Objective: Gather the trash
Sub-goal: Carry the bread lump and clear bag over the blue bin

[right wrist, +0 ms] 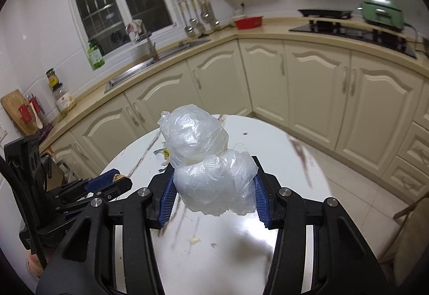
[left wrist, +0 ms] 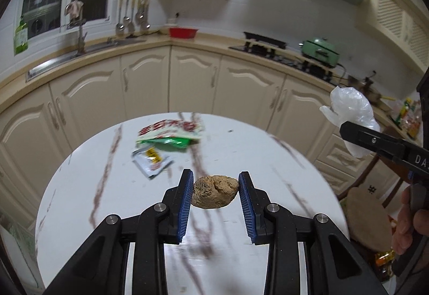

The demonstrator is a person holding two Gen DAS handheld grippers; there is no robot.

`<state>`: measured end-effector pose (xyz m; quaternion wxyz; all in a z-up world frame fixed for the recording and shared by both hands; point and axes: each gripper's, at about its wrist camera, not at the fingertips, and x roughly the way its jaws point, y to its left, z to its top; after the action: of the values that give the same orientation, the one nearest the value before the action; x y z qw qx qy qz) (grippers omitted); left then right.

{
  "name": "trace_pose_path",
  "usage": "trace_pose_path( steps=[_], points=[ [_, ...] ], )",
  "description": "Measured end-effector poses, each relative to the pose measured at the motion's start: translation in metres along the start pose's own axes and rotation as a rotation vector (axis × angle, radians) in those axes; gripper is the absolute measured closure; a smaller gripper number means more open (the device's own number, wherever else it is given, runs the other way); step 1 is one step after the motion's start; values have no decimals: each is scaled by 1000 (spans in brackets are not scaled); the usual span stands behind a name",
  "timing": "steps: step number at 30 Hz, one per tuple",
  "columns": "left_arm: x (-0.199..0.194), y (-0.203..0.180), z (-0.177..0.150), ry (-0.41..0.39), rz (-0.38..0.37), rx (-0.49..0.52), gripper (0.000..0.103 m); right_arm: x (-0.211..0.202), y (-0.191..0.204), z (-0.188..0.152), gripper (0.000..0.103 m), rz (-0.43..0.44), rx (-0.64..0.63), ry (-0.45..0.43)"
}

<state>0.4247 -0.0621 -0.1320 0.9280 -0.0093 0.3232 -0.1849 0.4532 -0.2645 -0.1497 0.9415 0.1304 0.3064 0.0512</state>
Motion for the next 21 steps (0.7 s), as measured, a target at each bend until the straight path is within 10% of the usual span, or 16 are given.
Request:
trace_pose_path(
  steps=[11, 21],
  points=[
    [-4, -125, 3, -21, -147, 157, 73, -98, -79, -40, 56, -107, 127, -91],
    [65, -255, -21, 131, -329, 298, 73, -146, -191, -99, 56, -276, 322, -71]
  ],
)
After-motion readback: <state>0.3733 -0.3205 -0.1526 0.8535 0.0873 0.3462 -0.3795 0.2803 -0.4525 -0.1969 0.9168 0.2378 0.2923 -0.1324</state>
